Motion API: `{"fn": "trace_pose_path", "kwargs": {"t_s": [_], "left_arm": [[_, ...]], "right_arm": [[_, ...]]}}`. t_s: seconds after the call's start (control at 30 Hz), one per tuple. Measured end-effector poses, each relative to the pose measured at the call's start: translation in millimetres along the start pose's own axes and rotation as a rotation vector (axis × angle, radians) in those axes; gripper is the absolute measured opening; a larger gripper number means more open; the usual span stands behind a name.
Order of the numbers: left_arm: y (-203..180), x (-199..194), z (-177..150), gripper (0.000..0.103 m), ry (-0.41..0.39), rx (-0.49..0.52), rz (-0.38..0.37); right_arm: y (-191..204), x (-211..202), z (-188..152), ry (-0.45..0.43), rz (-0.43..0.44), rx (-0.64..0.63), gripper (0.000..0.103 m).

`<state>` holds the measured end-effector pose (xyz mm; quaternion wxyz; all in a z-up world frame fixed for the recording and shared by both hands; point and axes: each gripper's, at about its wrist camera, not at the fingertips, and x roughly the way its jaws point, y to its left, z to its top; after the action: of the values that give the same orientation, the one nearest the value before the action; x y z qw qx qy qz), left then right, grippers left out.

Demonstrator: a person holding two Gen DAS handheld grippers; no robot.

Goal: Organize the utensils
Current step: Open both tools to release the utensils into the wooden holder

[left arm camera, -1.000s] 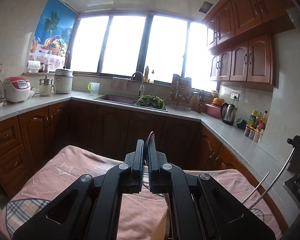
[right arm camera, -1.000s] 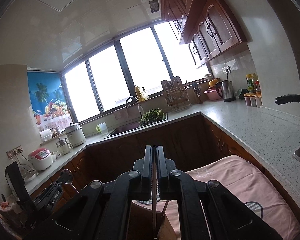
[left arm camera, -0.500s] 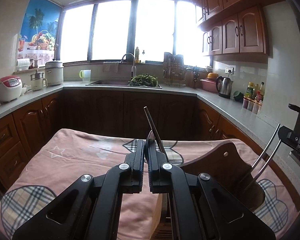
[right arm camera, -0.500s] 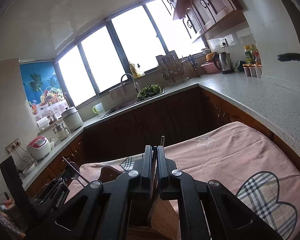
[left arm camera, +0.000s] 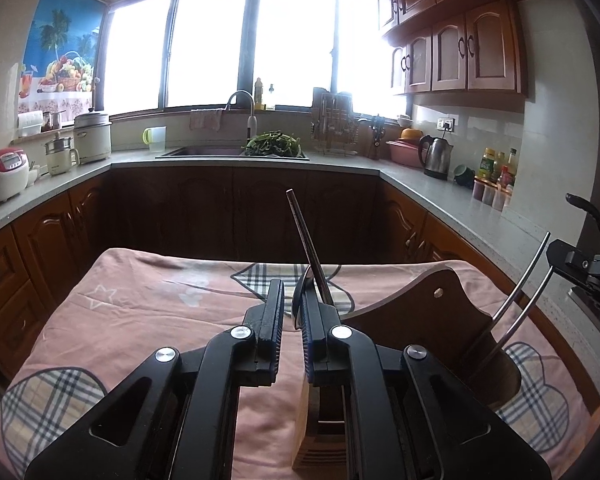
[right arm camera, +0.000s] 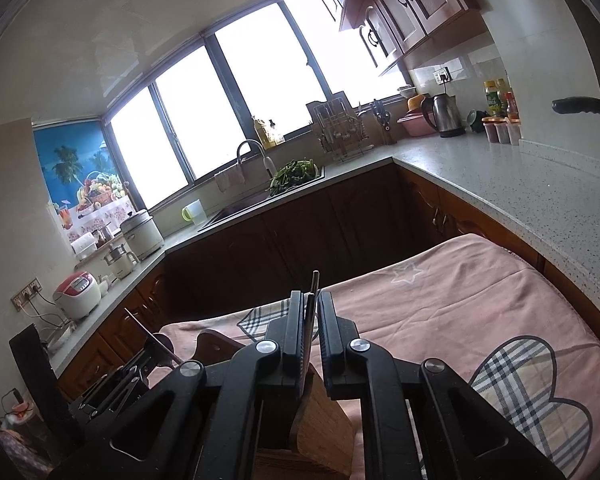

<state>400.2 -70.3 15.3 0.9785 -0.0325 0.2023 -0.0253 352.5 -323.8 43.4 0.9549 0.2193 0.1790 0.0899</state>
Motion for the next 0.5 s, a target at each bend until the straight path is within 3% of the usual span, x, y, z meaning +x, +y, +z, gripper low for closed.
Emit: {"fn": "trace_pose_path", "kwargs": {"t_s": [0.03, 0.07, 0.1, 0.17, 0.23, 0.27, 0.3, 0.43, 0.5], "left_arm": [[1, -1, 0, 0.027, 0.001, -0.002, 0.001], [2, -4, 1, 0.032, -0.003, -0.006, 0.002], [3, -7, 1, 0.040, -0.010, -0.011, 0.003], [4, -13, 3, 0.047, -0.023, -0.016, -0.004], [5, -19, 3, 0.060, -0.025, -0.018, -0.009], [5, -22, 3, 0.063, -0.024, -0.017, -0.015], [5, -25, 3, 0.069, -0.022, -0.015, -0.016], [10, -39, 1, 0.089, -0.012, -0.028, -0.018], [14, -47, 0, 0.090, -0.014, -0.032, -0.021]], "right_arm": [[-1, -1, 0, 0.001, -0.002, 0.007, 0.013], [-2, -1, 0, 0.004, -0.003, 0.016, 0.021], [-3, -3, 0, 0.005, 0.003, 0.027, 0.036], [-6, -7, -1, 0.003, 0.014, 0.050, 0.054], [-7, -13, -1, -0.004, 0.011, 0.055, 0.055], [-7, -16, -1, -0.006, 0.014, 0.061, 0.059], [-8, -20, 0, -0.010, 0.023, 0.070, 0.070], [-7, -37, 0, -0.028, 0.046, 0.079, 0.081], [-4, -47, -2, -0.034, 0.052, 0.079, 0.084]]}}
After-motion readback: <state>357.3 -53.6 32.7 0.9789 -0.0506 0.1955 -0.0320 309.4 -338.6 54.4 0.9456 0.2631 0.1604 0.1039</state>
